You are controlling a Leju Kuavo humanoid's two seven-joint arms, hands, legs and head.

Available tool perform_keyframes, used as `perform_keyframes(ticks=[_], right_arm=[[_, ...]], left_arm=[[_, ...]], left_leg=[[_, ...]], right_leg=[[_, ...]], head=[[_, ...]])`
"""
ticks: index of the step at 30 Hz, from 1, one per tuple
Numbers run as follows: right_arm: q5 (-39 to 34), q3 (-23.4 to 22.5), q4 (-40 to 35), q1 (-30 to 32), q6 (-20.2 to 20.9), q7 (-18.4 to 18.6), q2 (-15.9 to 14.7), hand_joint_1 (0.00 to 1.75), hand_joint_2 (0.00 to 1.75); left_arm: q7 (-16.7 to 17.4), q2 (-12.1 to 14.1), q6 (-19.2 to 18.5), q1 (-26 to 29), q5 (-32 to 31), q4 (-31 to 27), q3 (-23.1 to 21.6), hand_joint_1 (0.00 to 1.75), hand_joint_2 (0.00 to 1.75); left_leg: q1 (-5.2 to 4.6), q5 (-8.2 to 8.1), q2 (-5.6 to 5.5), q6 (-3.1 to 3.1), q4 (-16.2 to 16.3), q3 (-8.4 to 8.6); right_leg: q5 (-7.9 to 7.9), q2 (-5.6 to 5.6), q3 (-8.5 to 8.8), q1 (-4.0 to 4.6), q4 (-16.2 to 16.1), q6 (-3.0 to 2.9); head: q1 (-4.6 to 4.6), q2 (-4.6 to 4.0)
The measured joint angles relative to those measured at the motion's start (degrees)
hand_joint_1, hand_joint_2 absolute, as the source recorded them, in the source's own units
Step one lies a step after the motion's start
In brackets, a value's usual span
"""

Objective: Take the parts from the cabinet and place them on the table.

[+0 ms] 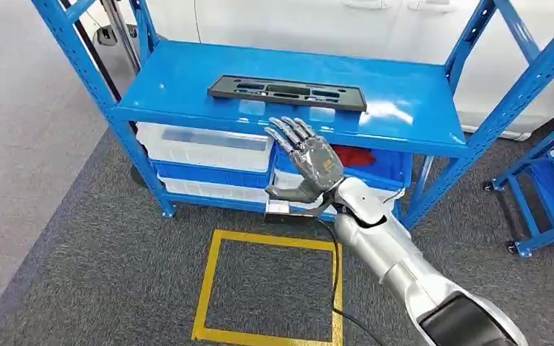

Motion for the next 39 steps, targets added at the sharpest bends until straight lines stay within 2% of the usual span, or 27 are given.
perform_keyframes(ticks=[1,2,5,6,7,8,10,11,12,15,16,17,18,20,21,22,23,26,27,28,30,32,33,36,37,38,39], right_arm=[[0.0,0.1,-0.2,0.0,-0.1,0.0,0.0,0.0,0.0],[0.0,0.1,-0.4,0.0,-0.2,0.0,-0.1,0.0,0.0],[0.0,0.2,-0.4,0.2,-0.6,0.0,-0.4,0.0,0.0],[0.0,0.2,-0.4,0.6,-0.6,0.0,-0.6,0.0,0.0],[0.0,0.3,-0.4,0.9,-0.6,0.0,-0.7,0.0,0.0],[0.0,0.4,-0.4,1.1,-0.6,0.0,-0.8,0.0,0.0],[0.0,0.5,-0.4,1.0,-0.6,0.0,-1.0,0.0,0.0],[0.0,0.5,-0.4,0.9,-0.5,0.0,-1.1,0.0,0.0],[0.0,0.5,-0.4,0.9,-0.5,0.0,-1.3,0.0,0.0],[0.1,0.8,-0.4,0.6,-0.5,0.0,-1.3,0.0,0.0],[0.1,0.8,-0.4,0.6,-0.5,0.0,-1.4,0.0,0.0],[0.1,0.8,-0.5,0.5,-0.6,0.0,-1.4,0.0,0.0],[0.1,0.8,-0.6,0.3,-0.6,0.0,-1.4,0.0,0.0],[0.1,0.8,-0.6,0.3,-0.6,0.0,-1.3,0.0,0.0],[0.1,0.8,-0.6,0.4,-0.6,0.0,-1.3,0.0,0.0],[0.1,0.8,-0.6,0.6,-0.6,0.0,-1.3,0.0,0.0],[0.2,0.9,-0.6,0.7,-0.6,0.0,-1.3,0.0,0.0],[0.3,0.9,-0.6,0.7,-0.7,0.0,-1.3,0.0,0.0],[0.3,0.9,-0.6,0.6,-0.7,0.0,-1.4,0.0,0.0],[0.3,0.9,-0.6,0.6,-0.7,0.0,-1.4,0.0,0.0],[0.3,0.9,-0.6,0.7,-0.7,0.0,-1.4,0.0,0.0],[0.3,0.9,-0.8,0.7,-0.7,0.0,-1.4,0.0,0.0],[0.3,0.9,-0.8,0.5,-0.7,0.0,-1.5,0.0,0.0],[0.3,0.9,-0.7,0.9,-0.7,0.0,-1.5,0.0,0.0],[0.3,0.9,-0.7,1.3,-0.7,0.0,-1.6,0.0,0.0],[0.3,0.9,-0.7,1.4,-0.7,0.0,-1.6,0.0,0.0],[0.3,0.9,-0.7,1.4,-0.7,0.0,-1.6,0.0,0.0]], left_arm=[[0.1,0.0,0.0,0.0,0.0,0.0,0.0,0.0,0.0],[0.2,0.0,0.0,0.0,0.1,0.0,0.0,0.0,0.0],[0.4,0.0,0.0,-0.3,0.0,0.0,0.0,0.0,0.0],[0.5,0.0,-0.1,-0.3,0.0,0.0,0.0,0.0,0.0],[0.5,0.0,-0.2,-0.2,0.0,0.0,0.0,0.0,0.0],[0.6,0.0,-0.2,-0.1,0.0,0.0,0.0,0.0,0.0],[0.6,0.0,-0.2,-0.1,0.0,0.0,0.0,0.0,0.0],[0.6,-0.1,-0.2,-0.1,0.0,0.0,0.0,0.0,0.0],[0.6,-0.3,-0.2,-0.2,0.0,0.2,0.0,0.0,0.0],[0.5,-0.3,-0.2,-0.4,0.0,0.2,0.1,0.0,0.0],[0.5,-0.3,-0.2,-0.6,0.0,0.2,0.1,0.0,0.0],[0.5,-0.2,-0.1,-0.5,0.0,0.2,0.1,0.0,0.0],[0.5,-0.2,-0.1,-0.5,0.0,0.2,0.1,0.0,0.0],[0.5,-0.2,-0.2,-0.5,0.0,0.2,0.1,0.0,0.0],[0.5,-0.2,-0.2,-0.5,-0.1,0.2,0.1,0.0,0.0],[0.5,-0.2,-0.2,-0.4,-0.2,0.2,0.1,0.0,0.0],[0.5,-0.2,-0.2,-0.4,-0.2,0.2,0.1,0.0,0.0],[0.3,-0.1,-0.2,-0.5,-0.2,0.2,0.1,0.0,0.0],[0.3,-0.1,-0.2,-0.5,-0.2,0.3,0.1,0.0,0.0],[0.2,-0.1,-0.1,-0.6,-0.2,0.3,0.1,0.0,0.0],[0.1,-0.1,0.0,-0.5,-0.3,0.3,0.1,0.0,0.0],[0.0,-0.1,0.1,-0.4,-0.4,0.3,0.1,0.0,0.0],[-0.1,-0.1,0.1,-0.5,-0.4,0.3,0.1,0.0,0.0],[-0.1,-0.1,0.1,-0.7,-0.4,0.3,0.1,0.0,0.0],[-0.1,-0.1,0.1,-0.6,-0.4,0.3,0.1,0.0,0.0],[-0.1,-0.1,0.1,-0.5,-0.4,0.3,0.1,0.0,0.0],[-0.1,-0.1,0.1,-0.5,-0.4,0.3,0.1,0.0,0.0]], left_leg=[[0.37,0.0,-0.04,0.42,-0.7,0.74],[0.28,-0.26,-0.06,0.81,-1.0,1.3],[0.08,-1.09,-0.07,1.57,-1.0,2.04],[-0.01,-1.43,-0.21,1.64,-1.0,2.32],[-0.06,-1.81,-0.36,1.62,-0.9,2.72],[-0.12,-2.29,-0.52,1.56,-0.8,3.35],[-0.33,-3.32,-0.68,1.47,-0.8,4.89],[-0.35,-3.75,-0.72,1.36,-0.8,5.2],[-0.77,-4.1,-0.75,0.95,-0.6,5.28],[-0.39,-4.37,-0.84,0.23,-1.0,5.29],[-0.82,-4.75,-0.83,-0.24,-1.0,5.64],[-0.55,-5.36,-0.55,-0.5,-0.1,5.54],[-0.44,-6.88,-0.43,-0.8,2.9,4.1],[0.17,-10.45,-0.34,-1.43,12.4,-1.23],[0.36,-11.3,-0.25,-1.71,16.2,-3.74],[0.61,-10.66,-0.16,-1.94,17.8,-5.35],[0.81,-8.58,-0.09,-2.12,16.2,-5.23],[1.19,0.58,0.09,-2.25,2.2,0.19],[0.82,-0.3,0.08,-2.15,0.7,0.98],[0.76,-0.9,0.06,-1.32,-0.7,1.53],[0.65,-1.11,-0.02,-0.68,-0.3,1.27],[0.82,-1.04,-0.12,0.25,-1.0,2.09],[0.78,-1.22,-0.12,0.54,-1.1,2.33],[0.5,-1.97,-0.09,1.26,-1.0,2.83],[0.43,-2.28,-0.15,1.3,-1.0,3.15],[0.36,-2.63,-0.25,1.28,-1.0,3.64],[0.26,-3.06,-0.35,1.22,-1.0,4.27]], right_leg=[[-0.68,-0.05,0.22,-0.1,0.0,0.51],[-1.24,0.02,-0.09,-0.19,1.6,0.61],[-5.51,0.1,-8.55,-0.15,15.0,0.77],[-5.72,0.1,-11.39,-0.15,18.5,0.76],[-4.25,0.1,-12.83,-0.14,19.0,0.72],[-1.42,0.1,-12.85,-0.12,16.8,0.53],[6.17,0.14,-9.86,0.04,6.8,-0.25],[8.15,0.19,-8.81,0.32,2.8,-0.77],[7.29,0.22,-8.04,0.57,2.4,-0.91],[6.38,0.34,-7.77,0.79,1.3,-1.31],[6.41,0.35,-7.1,0.12,0.6,-1.52],[6.36,0.23,-6.5,0.0,0.1,-1.75],[6.13,0.12,-6.14,-0.13,0.0,-2.11],[5.73,0.12,-5.77,-0.13,0.1,-2.23],[5.53,0.12,-5.65,-0.13,0.1,-2.2],[5.29,0.13,-5.4,-0.15,0.1,-2.11],[5.0,0.17,-5.02,-0.2,0.1,-2.0],[3.79,0.19,-3.52,-0.45,0.3,-1.32],[3.49,0.24,-3.45,-0.1,0.5,-0.9],[3.39,0.3,-3.77,-0.07,0.7,-0.59],[3.36,0.23,-3.72,-0.09,0.3,0.05],[2.68,0.14,-3.45,-0.53,0.9,0.86],[1.83,0.19,-4.39,-0.52,2.9,0.93],[-2.96,0.2,-12.65,-0.49,16.6,1.12],[-2.65,0.2,-14.54,-0.48,18.9,1.14],[-1.05,0.2,-14.92,-0.48,18.3,1.02],[1.77,0.2,-14.08,-0.46,15.1,0.77]], head=[[0.0,0.0],[0.04,0.0],[0.02,0.0],[0.02,0.0],[0.02,0.0],[0.02,0.0],[0.02,0.0],[0.02,0.0],[0.02,0.0],[0.02,0.0],[0.02,0.0],[0.04,0.0],[0.0,0.0],[0.02,0.0],[0.02,0.0],[0.02,0.0],[0.02,0.0],[0.02,0.0],[0.02,0.0],[0.02,0.0],[0.02,0.0],[0.04,0.0],[0.04,0.0],[0.04,0.0],[0.02,0.0],[0.04,0.0],[0.04,0.0]])
